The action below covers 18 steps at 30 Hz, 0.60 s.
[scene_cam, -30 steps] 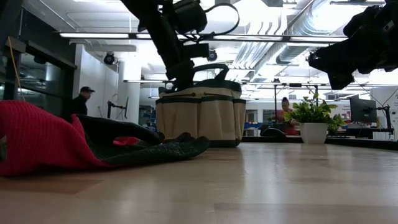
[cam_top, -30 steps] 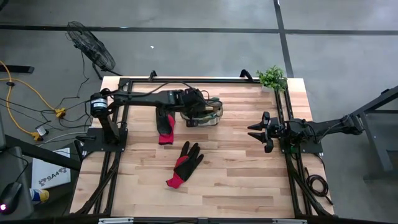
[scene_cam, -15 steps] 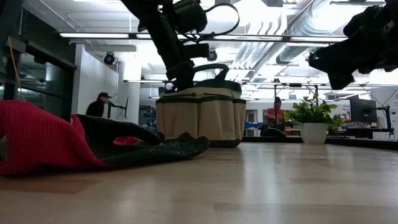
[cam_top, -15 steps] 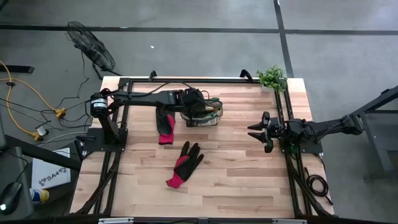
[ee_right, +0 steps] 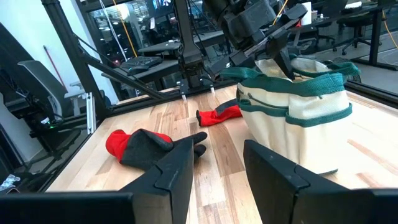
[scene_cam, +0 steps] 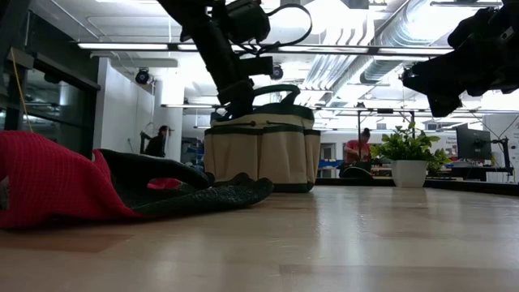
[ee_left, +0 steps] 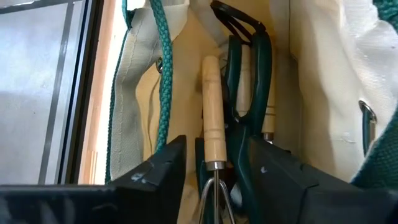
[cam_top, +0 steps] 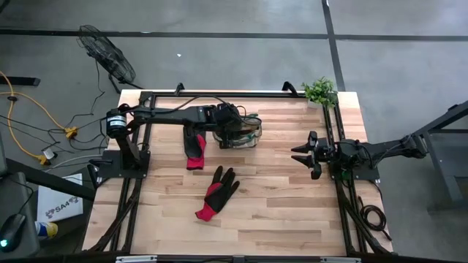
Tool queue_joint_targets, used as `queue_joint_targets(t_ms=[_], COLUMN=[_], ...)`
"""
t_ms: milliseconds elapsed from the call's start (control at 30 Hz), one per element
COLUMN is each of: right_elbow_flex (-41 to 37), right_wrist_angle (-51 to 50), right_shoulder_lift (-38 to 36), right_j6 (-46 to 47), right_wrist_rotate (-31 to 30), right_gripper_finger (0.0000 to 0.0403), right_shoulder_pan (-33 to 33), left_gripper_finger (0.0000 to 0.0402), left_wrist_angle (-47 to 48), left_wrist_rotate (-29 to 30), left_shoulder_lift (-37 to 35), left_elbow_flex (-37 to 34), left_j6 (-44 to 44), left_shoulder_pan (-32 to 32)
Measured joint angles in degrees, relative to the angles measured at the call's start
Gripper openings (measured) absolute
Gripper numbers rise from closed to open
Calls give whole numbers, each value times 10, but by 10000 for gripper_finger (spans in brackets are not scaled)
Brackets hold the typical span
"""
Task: Pick & Place Garden tools in Gardening bag
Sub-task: Put the top red glove into the gardening bag
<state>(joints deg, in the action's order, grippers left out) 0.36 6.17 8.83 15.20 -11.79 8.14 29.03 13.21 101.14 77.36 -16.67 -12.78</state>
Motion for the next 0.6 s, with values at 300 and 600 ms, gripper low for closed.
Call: queue_joint_targets(t_ms=[300, 600], right_elbow_flex=[0, 0], right_wrist_angle=[0, 0], right_shoulder_lift=[0, 0], right_j6=[0, 0], right_wrist_rotate=[0, 0], right_gripper_finger=[135, 135], right_shoulder_pan=[0, 0], left_gripper_finger=[194, 194], left_wrist_angle=[-3, 16], left_wrist_rotate=[13, 15], left_shoulder_lift=[0, 0], left_elbow_flex=[10, 41], left_j6=[2, 6], left_shoulder_pan=[0, 0])
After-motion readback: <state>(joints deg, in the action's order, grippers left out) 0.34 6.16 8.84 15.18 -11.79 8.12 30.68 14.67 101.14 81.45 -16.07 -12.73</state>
